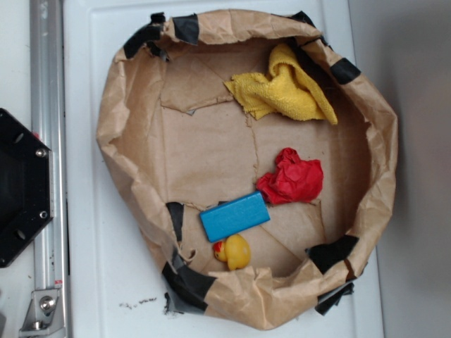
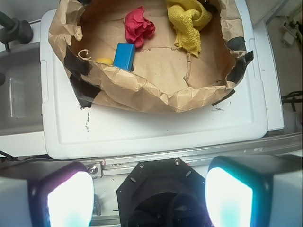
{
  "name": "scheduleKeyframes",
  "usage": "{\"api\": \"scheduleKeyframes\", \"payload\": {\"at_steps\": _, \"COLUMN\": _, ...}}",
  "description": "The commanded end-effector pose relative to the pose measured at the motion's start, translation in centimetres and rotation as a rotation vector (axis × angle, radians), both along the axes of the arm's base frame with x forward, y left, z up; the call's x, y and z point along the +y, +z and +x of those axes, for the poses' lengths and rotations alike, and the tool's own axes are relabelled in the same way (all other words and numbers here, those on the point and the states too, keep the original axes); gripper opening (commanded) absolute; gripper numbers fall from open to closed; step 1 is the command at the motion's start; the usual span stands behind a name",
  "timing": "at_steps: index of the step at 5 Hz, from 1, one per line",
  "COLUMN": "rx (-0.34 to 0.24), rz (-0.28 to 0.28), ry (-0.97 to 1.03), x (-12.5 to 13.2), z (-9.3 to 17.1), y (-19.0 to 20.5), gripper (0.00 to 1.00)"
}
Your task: Grab the yellow cloth.
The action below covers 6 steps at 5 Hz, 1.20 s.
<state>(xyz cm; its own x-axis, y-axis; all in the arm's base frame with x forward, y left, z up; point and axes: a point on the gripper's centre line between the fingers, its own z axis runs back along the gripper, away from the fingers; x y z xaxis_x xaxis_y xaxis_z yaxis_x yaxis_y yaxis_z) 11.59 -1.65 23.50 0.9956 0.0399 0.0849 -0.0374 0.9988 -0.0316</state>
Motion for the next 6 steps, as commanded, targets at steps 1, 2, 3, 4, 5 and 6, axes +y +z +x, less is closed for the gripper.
{"api": "scheduleKeyframes", "payload": {"at_steps": 1, "rx": 0.0, "rz": 0.0, "ry": 0.0, "x": 0.0, "z": 0.0, "y": 0.0, "gripper": 1.0}}
{"api": "scheduleKeyframes", "payload": {"at_steps": 2, "rx": -0.066, "rz": -0.007, "ry": 0.007, "x": 1.3, "z": 3.1, "y": -1.5, "gripper": 1.0}}
{"api": "scheduleKeyframes", "payload": {"at_steps": 3, "rx": -0.118, "rz": 0.007, "ry": 0.024, "x": 1.6, "z": 4.9, "y": -2.9, "gripper": 1.0}}
{"api": "scheduleKeyframes", "payload": {"at_steps": 4, "rx": -0.126, "rz": 0.029, "ry": 0.053, "x": 2.2, "z": 6.2, "y": -4.1, "gripper": 1.0}}
{"api": "scheduleKeyframes", "payload": {"at_steps": 5, "rx": -0.089, "rz": 0.044, "ry": 0.039, "x": 1.9, "z": 9.5, "y": -7.1, "gripper": 1.0}}
{"api": "scheduleKeyframes", "payload": {"at_steps": 6, "rx": -0.07, "rz": 0.033, "ry": 0.065, "x": 1.8, "z": 13.0, "y": -10.5, "gripper": 1.0}}
